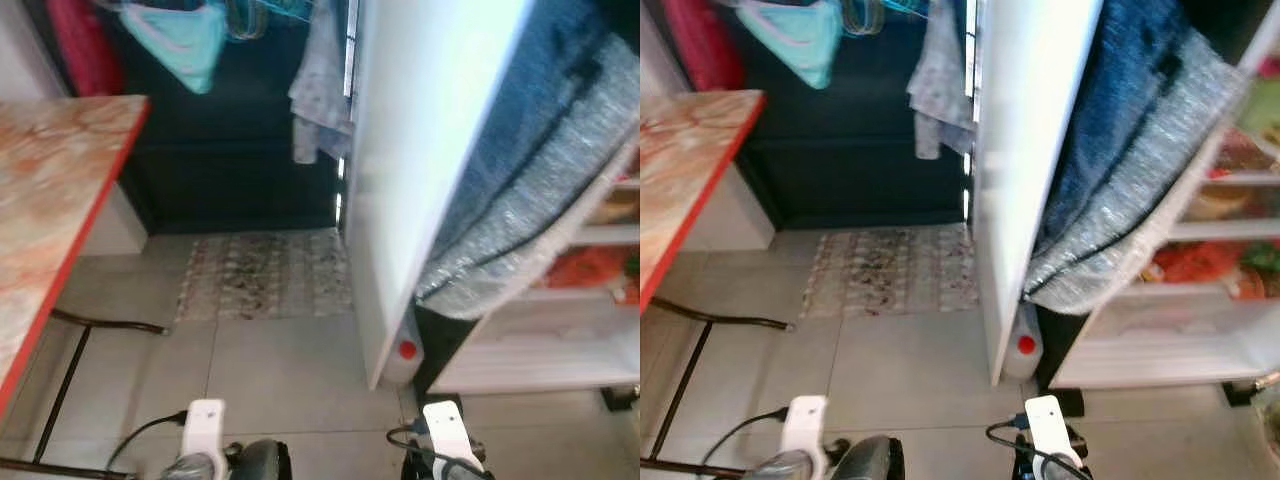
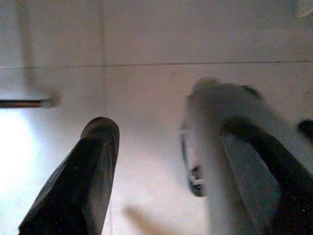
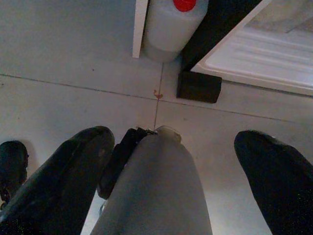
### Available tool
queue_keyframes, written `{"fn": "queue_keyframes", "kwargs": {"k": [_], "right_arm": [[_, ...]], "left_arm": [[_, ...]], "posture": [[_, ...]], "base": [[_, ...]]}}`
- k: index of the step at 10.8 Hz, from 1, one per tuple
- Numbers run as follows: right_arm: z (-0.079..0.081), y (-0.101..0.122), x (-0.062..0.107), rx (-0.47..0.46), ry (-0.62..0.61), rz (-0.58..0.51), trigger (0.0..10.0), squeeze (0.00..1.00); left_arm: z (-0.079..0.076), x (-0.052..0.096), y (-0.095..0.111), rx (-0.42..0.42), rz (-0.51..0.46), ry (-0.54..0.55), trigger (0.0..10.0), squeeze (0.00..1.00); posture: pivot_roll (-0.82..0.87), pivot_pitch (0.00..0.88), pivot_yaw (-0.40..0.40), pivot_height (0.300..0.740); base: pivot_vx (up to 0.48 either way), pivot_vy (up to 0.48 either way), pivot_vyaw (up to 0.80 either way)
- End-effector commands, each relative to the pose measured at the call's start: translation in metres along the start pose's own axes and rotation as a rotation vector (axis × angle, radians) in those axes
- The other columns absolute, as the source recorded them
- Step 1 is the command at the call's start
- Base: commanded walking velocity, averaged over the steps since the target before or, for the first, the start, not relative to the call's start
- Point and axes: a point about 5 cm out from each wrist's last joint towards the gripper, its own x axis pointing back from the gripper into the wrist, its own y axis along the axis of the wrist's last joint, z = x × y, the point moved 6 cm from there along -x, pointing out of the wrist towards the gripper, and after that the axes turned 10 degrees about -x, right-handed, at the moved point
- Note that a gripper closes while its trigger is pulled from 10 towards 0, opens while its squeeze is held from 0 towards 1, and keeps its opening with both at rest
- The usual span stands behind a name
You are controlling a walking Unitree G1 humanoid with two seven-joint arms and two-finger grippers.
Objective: Restocking fridge
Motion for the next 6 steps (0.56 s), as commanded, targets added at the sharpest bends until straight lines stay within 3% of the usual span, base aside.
{"fn": "queue_keyframes", "kwargs": {"k": [1, 6], "right_arm": [[0.0021, -0.0381, 0.0068, -0.030, 0.000, 0.110, 10.0, 0.00], [0.0016, -0.0397, 0.0070, -0.036, -0.001, 0.120, 10.0, 0.00]], "left_arm": [[-0.0001, 0.0006, -0.0063, -0.005, 0.016, -0.004, 10.0, 0.00], [0.0001, 0.0006, -0.0065, 0.007, 0.016, 0.002, 10.0, 0.00]], "posture": [[0.10, 0.095, 0.060, 0.632], [0.10, 0.095, 0.056, 0.697]], "base": [[0.000, 0.000, 0.00], [0.000, 0.000, 0.00]]}}
